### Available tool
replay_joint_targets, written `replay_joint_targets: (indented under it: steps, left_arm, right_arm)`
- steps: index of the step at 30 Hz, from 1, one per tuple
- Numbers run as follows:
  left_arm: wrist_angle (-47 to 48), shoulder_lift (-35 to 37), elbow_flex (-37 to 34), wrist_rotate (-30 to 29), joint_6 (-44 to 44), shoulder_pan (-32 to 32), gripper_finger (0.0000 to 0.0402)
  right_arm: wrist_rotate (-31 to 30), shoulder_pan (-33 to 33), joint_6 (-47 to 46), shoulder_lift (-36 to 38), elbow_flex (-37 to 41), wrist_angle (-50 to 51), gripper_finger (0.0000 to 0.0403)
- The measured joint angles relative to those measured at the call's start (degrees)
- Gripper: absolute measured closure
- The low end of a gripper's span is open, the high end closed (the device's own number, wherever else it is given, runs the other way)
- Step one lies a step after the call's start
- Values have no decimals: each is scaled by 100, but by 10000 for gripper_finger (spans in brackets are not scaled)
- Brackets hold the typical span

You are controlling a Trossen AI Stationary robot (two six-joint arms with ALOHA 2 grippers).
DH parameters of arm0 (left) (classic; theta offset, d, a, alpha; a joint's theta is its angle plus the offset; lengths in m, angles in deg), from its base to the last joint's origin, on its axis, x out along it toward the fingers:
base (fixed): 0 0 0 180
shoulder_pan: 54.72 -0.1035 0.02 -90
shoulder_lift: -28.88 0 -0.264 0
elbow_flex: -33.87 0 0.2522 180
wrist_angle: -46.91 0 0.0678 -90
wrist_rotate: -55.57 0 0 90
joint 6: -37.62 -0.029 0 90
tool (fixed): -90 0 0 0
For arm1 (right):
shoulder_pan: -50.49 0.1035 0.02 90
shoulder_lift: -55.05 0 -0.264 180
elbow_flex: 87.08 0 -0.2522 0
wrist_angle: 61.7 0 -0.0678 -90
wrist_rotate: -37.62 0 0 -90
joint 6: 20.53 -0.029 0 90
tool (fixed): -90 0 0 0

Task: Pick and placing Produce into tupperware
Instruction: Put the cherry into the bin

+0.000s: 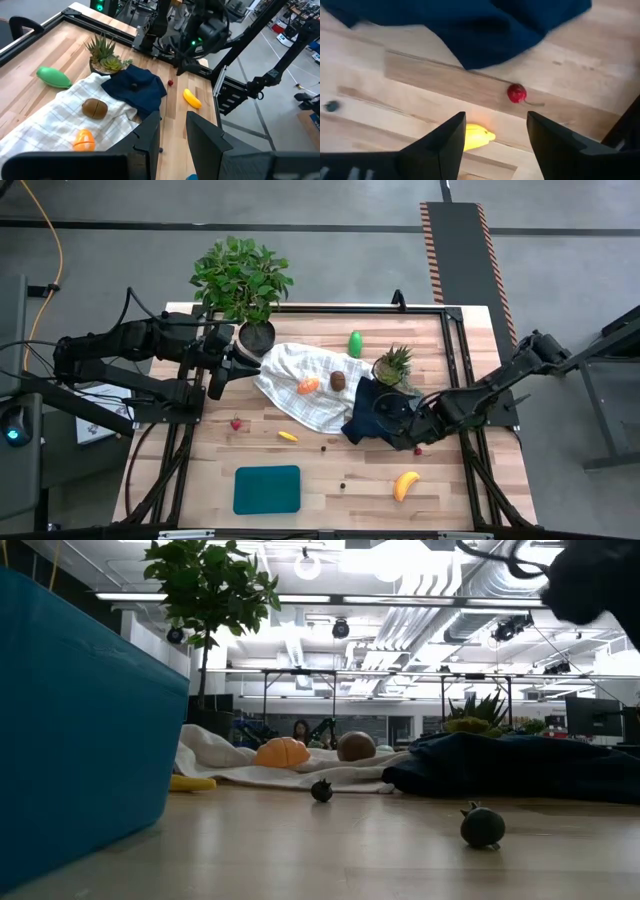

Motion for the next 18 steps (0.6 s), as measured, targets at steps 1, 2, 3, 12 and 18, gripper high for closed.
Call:
replay_joint_targets:
  steps: [1, 2, 3, 12, 18]
  left_arm:
    - [1, 0, 0, 0, 0, 0, 318]
    - [3, 0, 0, 0, 2, 0, 318]
    - [2, 0, 0, 0, 4, 0, 318]
    - [-2, 0, 0, -17, 105, 0, 318]
    - [8, 0, 0, -17, 108, 0, 318]
  right_arm:
    - [-2, 50, -91, 0, 106, -89, 197]
    - [-1, 90, -183, 0, 205, -171, 197]
    - [0, 132, -282, 0, 298, -259, 198]
    - [4, 327, -710, 0, 906, -901, 210]
    - [129, 320, -643, 0, 1257, -1145, 210]
